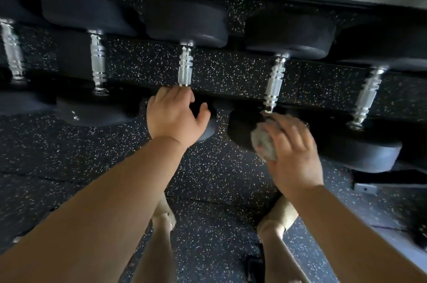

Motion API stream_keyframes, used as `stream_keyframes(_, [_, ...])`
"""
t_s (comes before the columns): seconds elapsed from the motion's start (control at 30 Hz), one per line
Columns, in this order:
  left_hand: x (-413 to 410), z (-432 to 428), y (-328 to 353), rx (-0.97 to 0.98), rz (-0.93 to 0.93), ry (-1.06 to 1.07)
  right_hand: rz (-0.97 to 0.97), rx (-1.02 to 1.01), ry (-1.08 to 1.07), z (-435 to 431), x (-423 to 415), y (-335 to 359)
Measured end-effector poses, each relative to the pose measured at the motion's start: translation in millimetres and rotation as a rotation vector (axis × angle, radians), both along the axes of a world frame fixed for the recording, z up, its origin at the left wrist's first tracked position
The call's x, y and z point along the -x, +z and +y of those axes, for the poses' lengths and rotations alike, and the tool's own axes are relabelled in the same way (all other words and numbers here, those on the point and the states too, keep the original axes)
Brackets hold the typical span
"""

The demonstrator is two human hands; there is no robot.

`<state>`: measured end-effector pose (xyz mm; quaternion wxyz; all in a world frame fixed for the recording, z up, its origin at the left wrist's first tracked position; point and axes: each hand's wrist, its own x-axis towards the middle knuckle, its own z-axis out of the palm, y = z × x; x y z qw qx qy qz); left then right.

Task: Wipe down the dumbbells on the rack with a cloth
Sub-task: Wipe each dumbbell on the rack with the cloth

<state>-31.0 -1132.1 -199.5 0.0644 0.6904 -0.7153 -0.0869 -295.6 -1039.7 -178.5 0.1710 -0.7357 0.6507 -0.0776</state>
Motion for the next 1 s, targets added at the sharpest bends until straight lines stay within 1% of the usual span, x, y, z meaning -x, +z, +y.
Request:
stream_keyframes(0.03, [0.2,0.1,-1.2,0.004,0.005,-0.007,-0.027,-0.040,-0.140,6.2,5.6,0.4])
stream_keyframes(0.1, [1.1,-0.8,-1.6,-0.013,-0.010,-0.009,-0.145,-0.165,-0.516,9.6,-0.5,4.6])
stream_keyframes(0.13, [1.2,-1.3,-0.7,-0.023,-0.022,-0.010,-0.201,-0.178,-0.671,7.8,-12.5,4.7])
stream_keyframes(0.17, [0.8,-1.5,-0.2,-0.034,-0.028,-0.016,-0.211,-0.159,-0.740,4.9,-29.2,8.6])
stream_keyframes(0.2, [1.0,-2.8,0.9,-0.044,-0.030,-0.024,-0.161,-0.094,-0.711,0.1,-49.5,11.9])
stream_keyframes(0.27, [0.7,-5.0,5.6,-0.078,-0.021,-0.035,-0.059,0.021,-0.450,-6.7,-91.9,8.5])
stream_keyframes(0.33, [0.0,-8.1,11.3,-0.166,0.004,-0.038,-0.002,-0.030,-0.171,-12.7,-118.9,5.2])
stream_keyframes(0.37, [-2.4,-9.3,14.5,-0.209,0.041,-0.048,0.051,-0.076,-0.075,-13.2,-123.2,4.4])
stream_keyframes(0.4, [-6.6,-10.4,17.7,-0.228,0.105,-0.078,0.118,-0.126,-0.025,-13.1,-121.9,7.9])
stream_keyframes(0.43, [-13.0,-10.8,21.4,-0.225,0.194,-0.140,0.181,-0.164,-0.016,-10.8,-115.4,12.2])
stream_keyframes(0.47, [-23.1,-10.3,26.2,-0.194,0.280,-0.226,0.229,-0.160,-0.038,-7.5,-107.6,15.4])
stream_keyframes(0.5, [-37.5,-9.8,31.1,-0.139,0.333,-0.312,0.266,-0.154,-0.099,-3.2,-98.8,17.4])
stream_keyframes(0.53, [-55.2,-9.3,35.9,-0.076,0.342,-0.378,0.273,-0.139,-0.195,1.5,-89.5,18.7])
stream_keyframes(0.57, [-75.4,-9.5,39.0,-0.024,0.320,-0.414,0.267,-0.126,-0.310,5.9,-82.7,20.0])
stream_keyframes(0.63, [-118.6,-10.9,41.3,0.034,0.212,-0.422,0.173,-0.107,-0.503,6.6,-83.4,18.7])
stream_keyframes(0.77, [-175.8,-22.1,31.7,0.008,-0.016,-0.453,-0.124,-0.023,-0.614,-19.5,-137.5,32.2])
stream_keyframes(0.83, [-180.9,-35.2,26.3,-0.047,-0.142,-0.495,0.002,0.035,-0.441,-34.5,-175.6,39.2])
stream_keyframes(0.87, [-181.6,-41.0,23.1,-0.084,-0.212,-0.510,0.004,0.069,-0.368,-38.4,-198.0,38.7])
stream_keyframes(0.9, [-182.5,-44.6,20.9,-0.126,-0.288,-0.513,-0.101,0.074,-0.325,-39.2,-222.5,35.2])
stream_keyframes(0.93, [-183.1,-46.5,18.0,-0.164,-0.355,-0.508,-0.160,0.059,-0.268,-36.6,-243.8,25.8])
stream_keyframes(1.0, [-181.1,-46.5,12.7,-0.179,-0.410,-0.508,-0.124,0.028,-0.154,-32.3,-266.8,13.2])
